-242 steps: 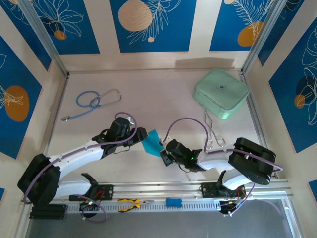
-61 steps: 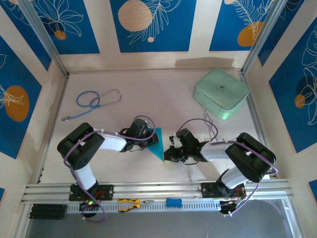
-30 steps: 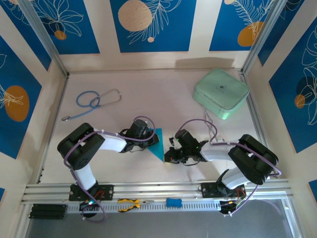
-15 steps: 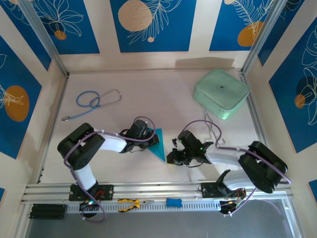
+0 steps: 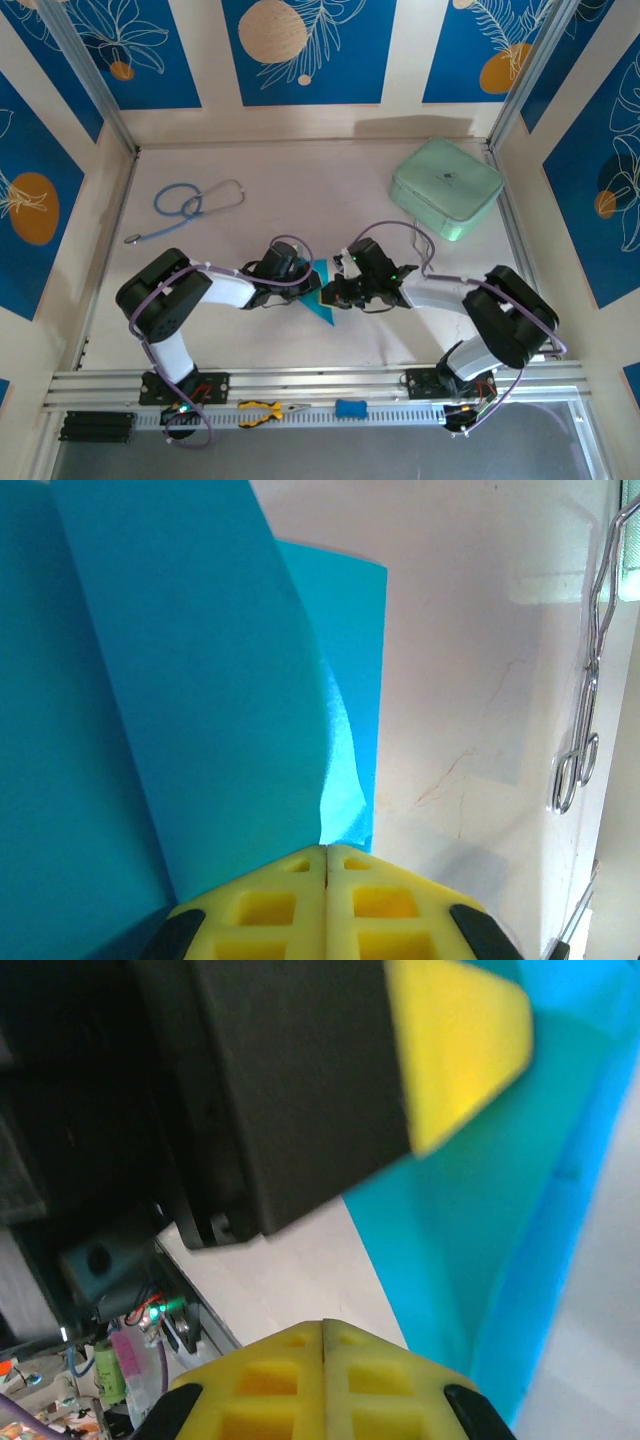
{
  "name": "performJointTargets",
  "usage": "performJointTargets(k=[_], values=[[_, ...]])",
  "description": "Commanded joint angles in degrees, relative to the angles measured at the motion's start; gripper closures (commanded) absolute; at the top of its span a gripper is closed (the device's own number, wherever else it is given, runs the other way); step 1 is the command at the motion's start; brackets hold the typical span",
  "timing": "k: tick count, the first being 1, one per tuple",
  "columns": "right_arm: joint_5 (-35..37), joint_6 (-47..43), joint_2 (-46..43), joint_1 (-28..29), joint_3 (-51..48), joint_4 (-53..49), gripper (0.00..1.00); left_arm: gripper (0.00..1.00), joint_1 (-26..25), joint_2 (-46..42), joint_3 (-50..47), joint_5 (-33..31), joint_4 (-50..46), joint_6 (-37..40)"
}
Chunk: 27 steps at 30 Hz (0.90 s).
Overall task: Fold a paper plane with a square sheet of paper (pick it up from the middle)
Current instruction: Fourth fold the wing at the center of the table.
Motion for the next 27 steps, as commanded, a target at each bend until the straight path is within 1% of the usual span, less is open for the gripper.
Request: performJointTargets(k=[1,6,11,22,27], values=[[-1.54,-0.31,3.35,0.93,2.89,0.89,0.95,0.93,0.07,1.45,-1.40,-1.47,-2.25,0.24],[-0.47,-0.70,7.45,1.10,3.78,0.01,0.95,0.93,0.04,1.49,-1.44,-1.34,-1.98,0.27],[0.97,-0.69,8.59,1.82,0.72,0.22,0.95,0.93,0.09,1.57,-1.32,-1.43,-2.03,0.18],[1.44,1.90,7.56,2.95,-7.12,5.24,0.95,0.93,0.09,1.82,-1.82,-2.13,-2.16,0.07],[1.60,2.21,6.08,3.06,-9.01,5.78,0.95,0.93,0.02,1.85,-2.25,-2.47,-2.15,-0.13]])
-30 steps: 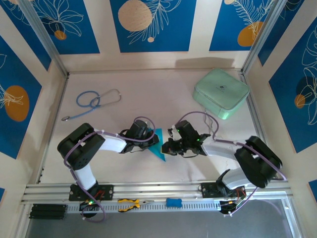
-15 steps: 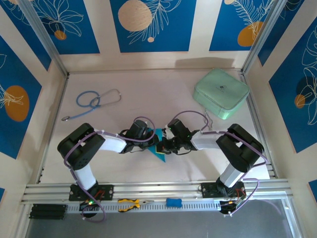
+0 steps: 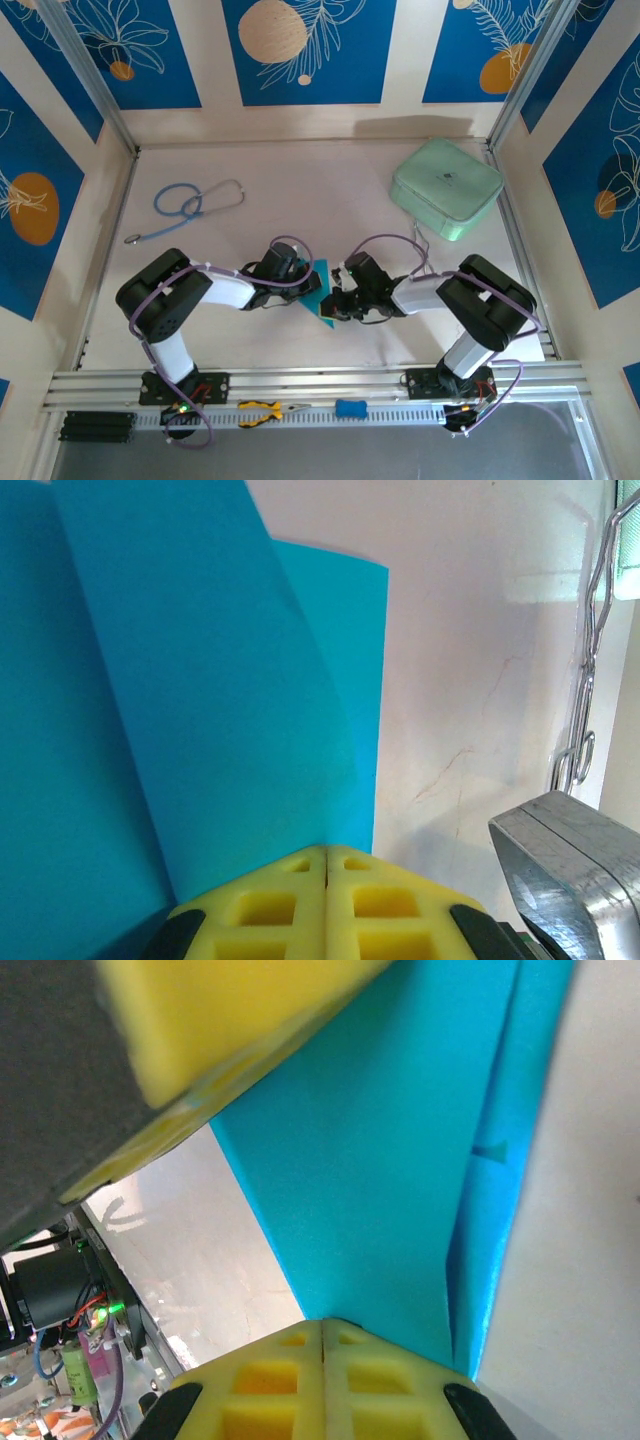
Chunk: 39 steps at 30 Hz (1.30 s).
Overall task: Fold a paper plane with a square sheet of paper (pick it up from the middle)
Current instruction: Fourth fold the wing at the center of the table.
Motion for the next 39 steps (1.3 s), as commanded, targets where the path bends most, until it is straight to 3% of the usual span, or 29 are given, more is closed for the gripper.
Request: performJointTargets(k=[1,6,20,23,27,30,34,39], values=[[0.11,0.93,-0.56,0.84,-3.21,-4.76,0.95,0.93,0.09,1.84,-1.80,-2.66,-3.08,0.03],[-0.08,1.58,-2.34,1.95,-5.73,-5.44,0.94,0.93,0.14,2.01,-2.34,-3.25,-3.03,-0.33],[7.80,7.18,-11.00,8.62,-13.44,-9.89,0.95,0.93,0.64,2.28,-2.51,-2.46,-3.21,-0.20],[6.60,7.96,-13.67,8.45,-14.28,-8.45,0.95,0.93,0.61,2.28,-2.26,-1.66,-3.32,0.35],[6.10,6.88,-23.45,7.55,-10.14,-13.74,0.95,0.93,0.60,1.92,-1.66,-0.63,-4.26,1.57],[5.67,4.67,-28.17,4.22,-6.94,-16.53,0.94,0.93,0.58,1.53,-1.30,-0.40,-4.70,1.98],[3.08,2.17,-24.56,-2.65,-3.39,-16.49,0.94,0.93,0.65,1.35,-0.96,-0.32,-5.09,2.37],[3.31,2.57,-15.27,-2.82,1.04,-12.08,0.94,0.93,0.60,0.67,-0.79,-0.24,-6.04,3.05]])
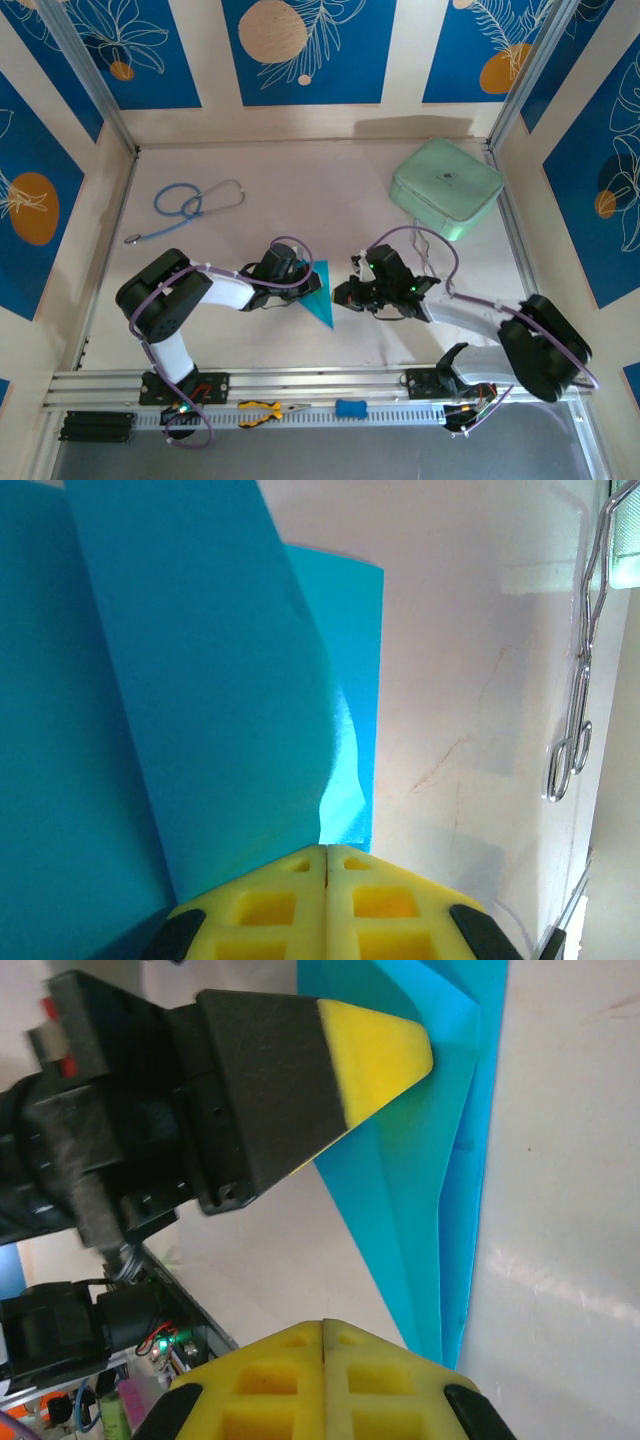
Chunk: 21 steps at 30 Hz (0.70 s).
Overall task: Fold a paper plane with a square sheet of paper (pick it up from the middle)
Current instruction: Fourth fold the wing at the center of the table.
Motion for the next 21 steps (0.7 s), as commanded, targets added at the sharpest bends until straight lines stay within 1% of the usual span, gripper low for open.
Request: performJointTargets(k=[1,5,8,13,15,21], values=[[-1.26,-0.15,4.72,0.57,1.99,1.63,0.94,0.93,0.52,0.65,-0.03,-1.12,-7.13,2.34],[0.16,0.57,8.95,1.79,3.94,3.63,0.94,0.93,0.52,0.91,0.22,-1.04,-6.94,2.42],[0.97,0.29,11.47,2.68,5.76,2.94,0.94,0.93,0.53,0.96,0.19,-0.81,-6.70,2.36],[0.87,1.71,15.97,3.14,6.71,6.05,0.94,0.93,0.51,0.62,-0.83,-0.98,-5.92,2.00],[2.53,1.92,16.95,3.71,7.21,5.38,0.94,0.93,0.58,0.47,-0.88,-0.98,-5.90,1.93],[4.82,3.46,19.94,3.74,3.82,6.44,0.95,0.93,0.52,0.70,-0.73,-0.72,-5.51,1.84]])
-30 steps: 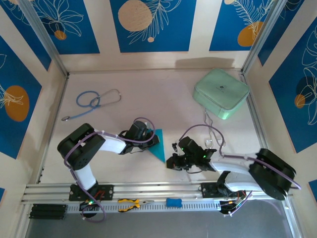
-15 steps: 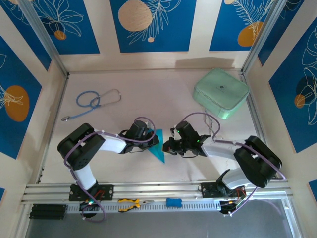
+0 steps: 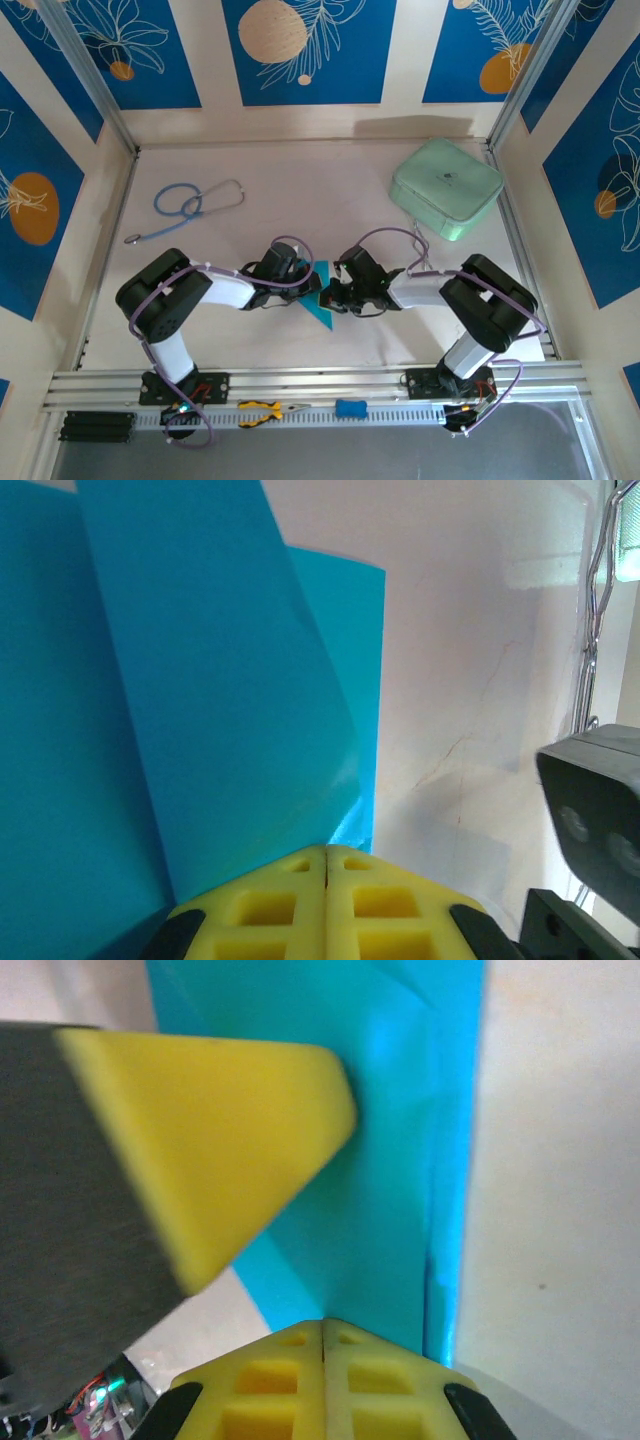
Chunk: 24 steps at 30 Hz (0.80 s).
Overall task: Fold a paper plane with a square sheet of paper (pick it up from the middle)
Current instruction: Fourth fold the wing at the center of the table.
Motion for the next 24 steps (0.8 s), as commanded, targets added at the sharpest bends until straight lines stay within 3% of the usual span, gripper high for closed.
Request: performJointTargets(k=[1,11,18,24], values=[[1.43,1.67,1.54,0.39,-2.97,1.18,0.95,0.93,0.59,0.56,-1.27,-0.81,-4.29,1.14],[0.59,2.03,1.33,0.63,-8.60,2.41,0.95,0.85,0.78,-4.55,1.19,1.26,-5.55,5.30],[-0.82,0.13,1.16,-0.54,-7.63,1.33,0.96,0.95,0.81,-8.08,1.00,3.28,-8.68,7.15],[-1.06,-0.10,1.25,-0.86,-7.75,1.43,0.96,0.99,0.68,-5.41,1.28,8.91,-9.15,8.10]])
